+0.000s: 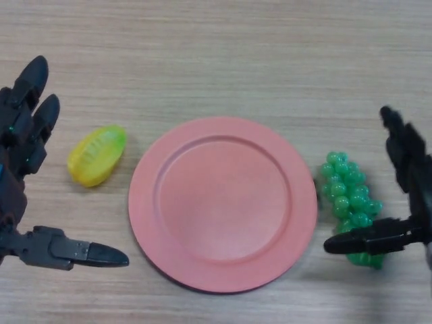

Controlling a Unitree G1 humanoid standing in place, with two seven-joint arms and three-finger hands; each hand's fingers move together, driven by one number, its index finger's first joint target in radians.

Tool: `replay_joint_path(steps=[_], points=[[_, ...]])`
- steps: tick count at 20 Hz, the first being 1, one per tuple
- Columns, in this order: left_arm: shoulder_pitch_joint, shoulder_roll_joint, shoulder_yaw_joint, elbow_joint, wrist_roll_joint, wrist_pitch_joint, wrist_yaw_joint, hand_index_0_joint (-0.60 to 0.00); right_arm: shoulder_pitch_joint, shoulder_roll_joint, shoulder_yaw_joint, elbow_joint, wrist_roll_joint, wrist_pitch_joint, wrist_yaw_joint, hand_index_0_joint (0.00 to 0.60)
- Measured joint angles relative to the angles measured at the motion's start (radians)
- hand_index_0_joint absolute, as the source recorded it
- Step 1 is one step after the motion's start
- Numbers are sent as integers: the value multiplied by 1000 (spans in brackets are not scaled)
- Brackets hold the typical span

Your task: Pick up the green grapes and place it on the plate

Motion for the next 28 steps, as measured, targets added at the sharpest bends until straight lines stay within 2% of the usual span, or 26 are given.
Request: replay_joint_path(steps=[2, 4, 6, 8, 9, 10, 11, 12, 13, 14, 17, 20, 22, 23, 25, 28], points=[[5, -3, 16, 1, -2, -6, -2, 0, -33, 0, 28, 93, -50, -29, -41, 0], [11, -4, 40, 2, -1, -7, -3, 0, -44, 3, 50, 129, -59, -41, -56, 0], [14, -13, 38, 9, -1, -9, -3, 0, -63, 12, 81, 176, -119, -48, -68, 0], [23, -22, 30, 9, -1, -14, -3, 0, -71, 19, 93, 221, -141, -52, -80, 200], [24, -22, 32, 10, -1, -16, -3, 0, -81, 19, 93, 241, -156, -70, -90, 350], [24, -22, 31, 10, -1, -17, -3, 0, -93, 18, 93, 276, -214, -103, -111, 450], [26, -22, 31, 12, -1, -18, -3, 0, -121, 11, 93, 356, -300, -175, -162, 592], [29, -22, 33, 17, -1, -25, -3, 0, -148, -8, 93, 412, -324, -248, -170, 600], [33, -23, 35, 18, -1, -30, -3, 0, -164, -31, 92, 419, -420, -270, -167, 600], [37, -26, 36, 18, -1, -38, -3, 0, -168, -37, 91, 421, -461, -269, -167, 600], [44, -30, 36, 18, -1, -44, -3, 0, -175, -38, 90, 423, -488, -235, -161, 600], [53, -34, 36, 18, -1, -45, -3, 0, -180, -47, 86, 391, -488, -179, -108, 600], [57, -36, 38, 18, -2, -46, -4, 0, -177, -48, 83, 288, -448, -89, -50, 600], [57, -37, 42, 18, -3, -47, -6, 0, -177, -39, 67, 189, -384, -48, -30, 600], [57, -38, 56, 14, -3, -47, -8, 0, -208, 6, 53, -25, -216, 121, 0, 600], [52, -37, 67, 4, -4, -47, -8, 0, -310, 25, 159, -210, -190, 377, 59, 600]])
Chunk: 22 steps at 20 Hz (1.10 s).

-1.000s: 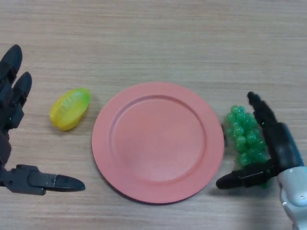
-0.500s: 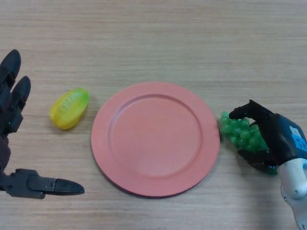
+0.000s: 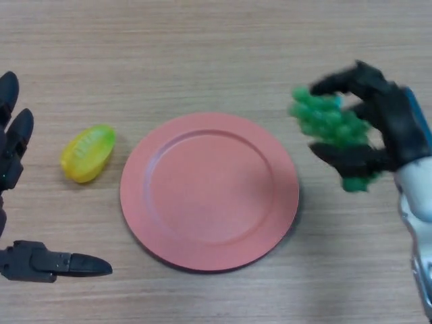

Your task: Pick up the green grapes and place it on the plate

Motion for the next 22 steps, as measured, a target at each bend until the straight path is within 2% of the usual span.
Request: replay_joint_path(steps=[2, 3, 4, 5, 6, 7, 8, 9, 10, 13, 14, 16, 18, 22], points=[[-10, 2, 2, -5, -1, 0, -2, 0, -78, 8, 106, -49, 89, 105, -1, 600], [-13, 2, 3, -6, -9, 0, -3, 0, -130, 10, 180, -55, 139, 153, -25, 500], [-13, 2, 2, -6, -26, 0, -6, 0, -145, 16, 207, -57, 155, 160, -32, 399], [-11, 2, 7, -7, -37, 0, -7, 0, -158, 17, 235, -56, 156, 166, -38, 448], [-9, 2, 14, -7, -38, 0, -7, 0, -183, 15, 264, -48, 155, 201, -67, 449], [-9, 2, 18, -7, -40, 0, -7, 0, -217, 15, 287, -44, 155, 242, -114, 299], [-9, 2, 22, -7, -40, 0, -8, 0, -232, 15, 289, -44, 152, 242, -127, 199], [-6, 2, 40, -7, -48, 0, -9, 0, -259, 9, 310, -43, 147, 242, -141, 50], [-4, 2, 50, -7, -62, 0, -9, 0, -277, 8, 336, -43, 135, 242, -140, 0], [5, -7, 56, -6, -73, 0, -12, 0, -301, 8, 376, -66, 179, 242, -137, 0], [6, -7, 56, -6, -73, 0, -12, 0, -295, 7, 376, -91, 193, 242, -136, 0], [6, -7, 55, -5, -72, -1, -12, 0, -260, 8, 337, -158, 193, 244, -91, 0], [6, -7, 53, -5, -71, -2, -12, 0, -194, 8, 252, -248, 191, 267, -36, 0], [-10, -4, 38, -1, -64, -2, -12, 0, 3, 10, 23, -434, 191, 265, 61, 0]])
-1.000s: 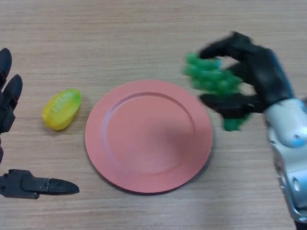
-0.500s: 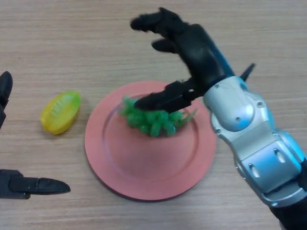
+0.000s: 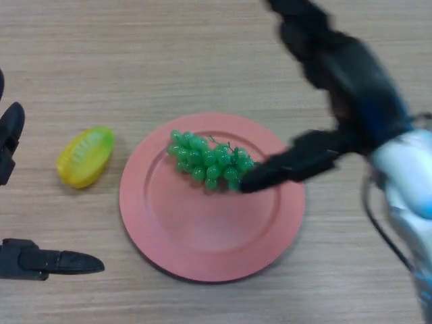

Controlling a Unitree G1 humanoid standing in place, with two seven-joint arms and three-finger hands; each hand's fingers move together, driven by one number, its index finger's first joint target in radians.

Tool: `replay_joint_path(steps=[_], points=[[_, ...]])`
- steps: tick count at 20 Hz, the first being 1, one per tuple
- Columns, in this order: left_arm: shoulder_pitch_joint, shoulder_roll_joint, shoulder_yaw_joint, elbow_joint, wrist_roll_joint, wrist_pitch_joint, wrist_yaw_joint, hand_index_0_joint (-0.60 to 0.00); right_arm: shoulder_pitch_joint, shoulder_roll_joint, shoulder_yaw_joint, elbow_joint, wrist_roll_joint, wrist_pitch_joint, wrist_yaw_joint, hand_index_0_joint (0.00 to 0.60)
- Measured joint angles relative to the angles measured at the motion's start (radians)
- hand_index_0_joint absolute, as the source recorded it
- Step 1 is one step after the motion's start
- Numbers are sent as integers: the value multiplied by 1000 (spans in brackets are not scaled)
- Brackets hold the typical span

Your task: Pick up the green grapes and place it on the plate

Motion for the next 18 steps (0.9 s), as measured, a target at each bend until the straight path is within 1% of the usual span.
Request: replay_joint_path(steps=[1, 2, 3, 4, 5, 7, 8, 9, 11, 15, 18], points=[[-9, 4, -6, 4, 9, 0, 0, 0, 62, 0, -51, -27, 0, -11, 14, 0], [-12, 5, -8, 4, 9, 0, 0, 0, 105, 1, -74, -47, 2, -22, 18, 0], [-17, 13, -18, 4, 9, 1, 0, 0, 165, -1, -108, -75, 62, -41, 17, 0], [-19, 16, -24, 4, 9, 1, 0, 0, 197, -8, -122, -94, 113, -54, 18, 0], [-33, 18, -44, 5, 9, 1, 0, 0, 246, -21, -123, -116, 154, -105, 18, 0], [-48, 24, -57, 7, 8, 2, 1, 0, 305, -24, -127, -141, 198, -170, 14, 0], [-54, 32, -62, 7, 8, 3, 1, 0, 321, -26, -129, -153, 198, -171, 11, 0], [-62, 47, -72, 7, 8, 5, 2, 0, 335, -26, -135, -164, 198, -171, -6, 0], [-73, 50, -78, 7, 8, 9, 2, 0, 339, -27, -142, -168, 197, -171, -32, 0], [-86, 51, -80, 7, 8, 28, 7, 0, 349, -29, -156, -174, 198, -183, -33, 0], [-99, 62, -80, 7, 7, 55, 18, 0, 339, -32, -155, -200, 198, -183, -33, 0]])
